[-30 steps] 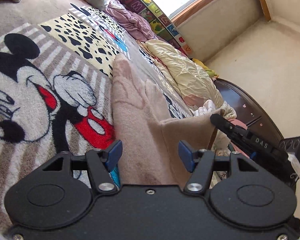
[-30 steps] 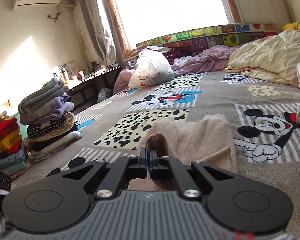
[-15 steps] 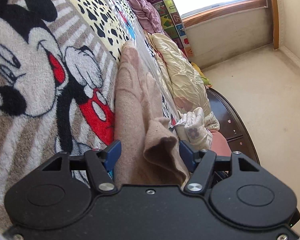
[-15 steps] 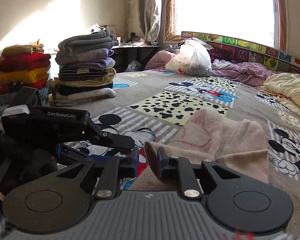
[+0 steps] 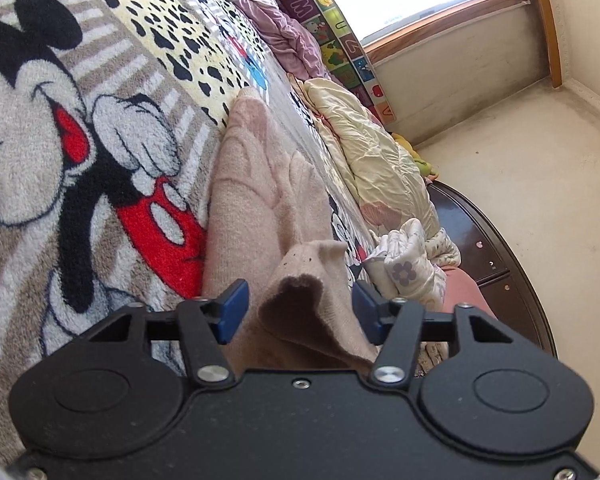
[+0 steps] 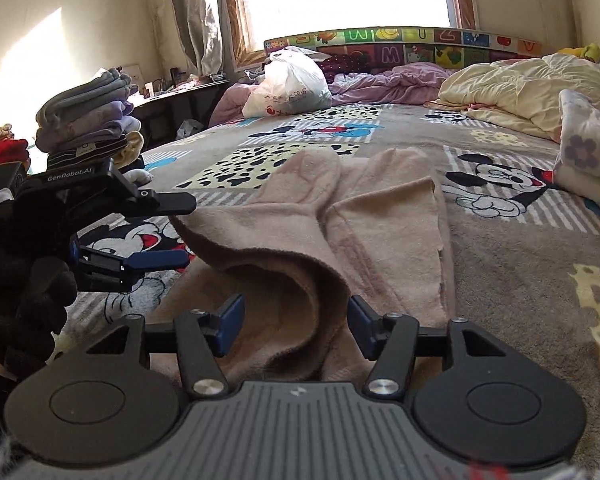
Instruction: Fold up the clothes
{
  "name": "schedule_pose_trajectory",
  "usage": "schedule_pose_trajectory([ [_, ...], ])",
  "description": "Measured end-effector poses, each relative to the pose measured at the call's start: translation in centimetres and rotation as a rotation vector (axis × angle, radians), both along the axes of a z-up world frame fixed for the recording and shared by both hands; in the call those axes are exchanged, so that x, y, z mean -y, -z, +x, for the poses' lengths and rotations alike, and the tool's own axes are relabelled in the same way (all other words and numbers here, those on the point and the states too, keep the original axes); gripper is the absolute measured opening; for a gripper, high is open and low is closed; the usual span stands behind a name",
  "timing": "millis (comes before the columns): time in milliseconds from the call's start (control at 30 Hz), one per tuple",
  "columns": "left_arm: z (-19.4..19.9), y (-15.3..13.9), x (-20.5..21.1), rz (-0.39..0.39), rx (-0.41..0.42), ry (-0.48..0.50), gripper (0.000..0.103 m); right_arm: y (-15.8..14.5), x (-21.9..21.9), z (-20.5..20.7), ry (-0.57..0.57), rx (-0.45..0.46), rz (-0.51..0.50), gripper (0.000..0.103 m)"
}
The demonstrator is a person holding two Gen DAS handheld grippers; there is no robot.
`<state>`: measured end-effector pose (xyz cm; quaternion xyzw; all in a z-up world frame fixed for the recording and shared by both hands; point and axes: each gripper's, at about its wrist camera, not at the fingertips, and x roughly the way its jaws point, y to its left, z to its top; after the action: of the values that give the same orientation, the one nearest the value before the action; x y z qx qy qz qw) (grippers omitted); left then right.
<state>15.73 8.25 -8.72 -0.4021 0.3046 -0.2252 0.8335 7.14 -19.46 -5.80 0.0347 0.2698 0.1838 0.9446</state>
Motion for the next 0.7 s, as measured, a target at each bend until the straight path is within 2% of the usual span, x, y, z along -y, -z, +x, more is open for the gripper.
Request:
schedule_pose_trajectory([
  [133,1.7,-2.1,0.8,0.127,0.050,-0.002,0.003,0.2,-0.9,0.1,0.001,0.006,-0.005,0.062],
  [200,3.4,-3.2,1.0,0.181,0.061,0.007,0.002,0.3,-1.6,-0.1,0.001,0.018,-0.052,0.061],
  [300,6.9,-3.6,1.1,0.230,0.034,0.051,0.002,0.4,-2.8,-0.5,0.001,0.038,-0.117,0.061],
  [400,9.9,-3.5,1.5,0.318,0.015,0.094,0.002,0.4,-4.2,-1.1,-0.019,0.066,-0.155,0.061],
  [600,13.1,-2.9,2.2,0.383,0.001,0.172,0.002,0.3,-7.5,-2.8,-0.120,0.173,-0.281,0.062],
  [700,13.9,-2.7,2.5,0.390,-0.006,0.192,0.002,0.2,-8.9,-3.3,-0.171,0.226,-0.322,0.062],
])
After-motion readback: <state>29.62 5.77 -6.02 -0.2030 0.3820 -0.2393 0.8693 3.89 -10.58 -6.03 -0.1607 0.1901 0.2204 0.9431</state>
